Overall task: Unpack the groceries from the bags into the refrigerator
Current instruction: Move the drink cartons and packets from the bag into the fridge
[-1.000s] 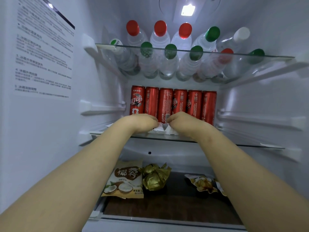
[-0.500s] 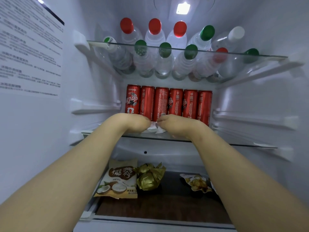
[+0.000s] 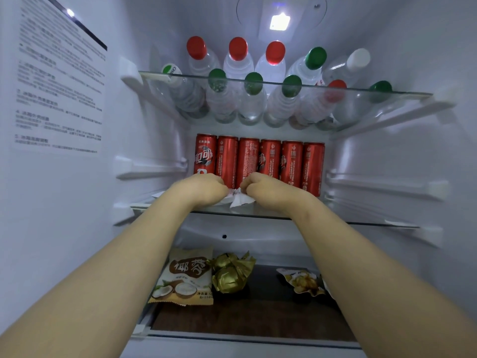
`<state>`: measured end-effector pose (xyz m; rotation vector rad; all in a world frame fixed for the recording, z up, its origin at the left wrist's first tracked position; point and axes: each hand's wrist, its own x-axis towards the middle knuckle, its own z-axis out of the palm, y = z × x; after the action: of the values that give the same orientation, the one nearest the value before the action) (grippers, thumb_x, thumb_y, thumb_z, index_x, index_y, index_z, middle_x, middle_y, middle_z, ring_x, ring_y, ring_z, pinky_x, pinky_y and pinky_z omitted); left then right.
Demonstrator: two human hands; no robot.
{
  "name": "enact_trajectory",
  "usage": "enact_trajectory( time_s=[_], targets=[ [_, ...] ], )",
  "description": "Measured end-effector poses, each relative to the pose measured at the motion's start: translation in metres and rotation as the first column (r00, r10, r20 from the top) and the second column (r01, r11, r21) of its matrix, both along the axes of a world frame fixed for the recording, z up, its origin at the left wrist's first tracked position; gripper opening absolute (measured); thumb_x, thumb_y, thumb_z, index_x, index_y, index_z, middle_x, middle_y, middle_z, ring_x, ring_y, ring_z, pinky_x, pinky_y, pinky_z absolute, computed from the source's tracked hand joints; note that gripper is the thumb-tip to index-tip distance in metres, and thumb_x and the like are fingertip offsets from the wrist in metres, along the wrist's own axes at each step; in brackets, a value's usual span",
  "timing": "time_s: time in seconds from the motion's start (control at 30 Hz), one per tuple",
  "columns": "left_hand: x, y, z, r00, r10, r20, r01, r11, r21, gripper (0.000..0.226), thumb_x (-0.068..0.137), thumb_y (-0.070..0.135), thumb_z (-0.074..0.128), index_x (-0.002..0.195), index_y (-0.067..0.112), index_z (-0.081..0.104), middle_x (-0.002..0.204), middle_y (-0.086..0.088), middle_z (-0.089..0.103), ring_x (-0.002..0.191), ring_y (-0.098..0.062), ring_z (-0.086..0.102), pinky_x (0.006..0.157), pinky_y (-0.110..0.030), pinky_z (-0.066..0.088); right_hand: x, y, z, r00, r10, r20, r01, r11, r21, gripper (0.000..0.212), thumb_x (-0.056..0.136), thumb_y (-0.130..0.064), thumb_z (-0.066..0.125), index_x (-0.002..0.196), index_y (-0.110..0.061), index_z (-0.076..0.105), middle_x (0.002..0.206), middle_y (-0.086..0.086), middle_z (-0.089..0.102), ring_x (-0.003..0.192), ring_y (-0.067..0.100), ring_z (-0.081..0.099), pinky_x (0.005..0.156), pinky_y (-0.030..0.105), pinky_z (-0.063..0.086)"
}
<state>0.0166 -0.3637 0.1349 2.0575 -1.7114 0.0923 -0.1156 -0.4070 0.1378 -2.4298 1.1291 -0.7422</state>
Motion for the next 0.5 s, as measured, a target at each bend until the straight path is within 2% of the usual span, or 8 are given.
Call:
enact_trajectory(
  time_s=[0.07, 0.17, 0.23, 0.3, 0.4, 0.5],
  targets=[
    [0.004, -0.001, -0.002, 1.000, -0.003, 0.021, 0.003, 1.000, -0.005, 0.035, 0.097, 0.020, 0.036, 0.127, 0.014, 0.053, 0.131, -0.010, 0.050, 0.116, -0.027, 0.047, 0.095, -0.032, 0.037, 0.000, -0.002, -0.003, 1.000, 0.027, -0.003, -0.027, 0.999, -0.030, 0.038, 0.096, -0.005, 0.034, 0.132, -0.002, 0.044, 0.140, 0.011, 0.044, 0.126, 0.023, 0.042, 0.094, 0.026, 0.035],
    [0.008, -0.001, -0.004, 0.999, 0.015, 0.048, -0.013, 0.999, -0.045, 0.032, 0.094, 0.026, 0.037, 0.121, 0.026, 0.055, 0.129, -0.005, 0.050, 0.113, -0.026, 0.047, 0.101, -0.042, 0.039, -0.001, -0.006, -0.005, 0.998, 0.039, 0.045, -0.036, 0.997, -0.066, 0.032, 0.094, -0.010, 0.040, 0.124, -0.014, 0.049, 0.130, 0.004, 0.050, 0.113, 0.017, 0.049, 0.088, 0.026, 0.040],
    [0.008, 0.000, -0.006, 0.995, 0.043, 0.092, -0.033, 0.994, -0.103, 0.028, 0.091, 0.030, 0.040, 0.114, 0.030, 0.057, 0.121, -0.002, 0.055, 0.107, -0.024, 0.051, 0.096, -0.044, 0.043, -0.002, -0.005, -0.007, 0.995, 0.031, 0.090, -0.019, 0.992, -0.128, 0.026, 0.092, -0.015, 0.045, 0.117, -0.017, 0.051, 0.121, 0.001, 0.055, 0.103, 0.015, 0.051, 0.081, 0.026, 0.042],
    [0.006, 0.003, -0.007, 0.991, 0.046, 0.122, -0.021, 0.980, -0.200, 0.022, 0.090, 0.031, 0.045, 0.106, 0.029, 0.058, 0.112, 0.000, 0.060, 0.099, -0.021, 0.054, 0.089, -0.041, 0.047, -0.006, 0.002, -0.009, 0.992, 0.009, 0.126, 0.023, 0.969, -0.247, 0.027, 0.090, -0.018, 0.047, 0.116, -0.018, 0.054, 0.117, 0.000, 0.057, 0.101, 0.015, 0.053, 0.084, 0.030, 0.046],
    [-0.001, 0.013, -0.009, 0.987, 0.028, 0.160, 0.034, 0.926, -0.375, 0.019, 0.088, 0.028, 0.048, 0.103, 0.026, 0.060, 0.106, 0.000, 0.062, 0.094, -0.021, 0.056, 0.081, -0.037, 0.048, -0.014, 0.017, -0.014, 0.975, -0.041, 0.219, 0.137, 0.885, -0.446, 0.029, 0.088, -0.020, 0.049, 0.116, -0.018, 0.056, 0.115, -0.002, 0.060, 0.103, 0.015, 0.055, 0.090, 0.038, 0.047],
    [-0.014, 0.027, -0.018, 0.974, 0.002, 0.225, 0.117, 0.849, -0.515, 0.022, 0.088, 0.028, 0.049, 0.104, 0.022, 0.063, 0.107, -0.001, 0.062, 0.099, -0.023, 0.055, 0.082, -0.039, 0.047, -0.028, 0.032, -0.026, 0.954, -0.072, 0.292, 0.219, 0.832, -0.510, 0.031, 0.085, -0.022, 0.051, 0.116, -0.018, 0.057, 0.116, -0.002, 0.059, 0.107, 0.016, 0.053, 0.092, 0.039, 0.045]
  ],
)
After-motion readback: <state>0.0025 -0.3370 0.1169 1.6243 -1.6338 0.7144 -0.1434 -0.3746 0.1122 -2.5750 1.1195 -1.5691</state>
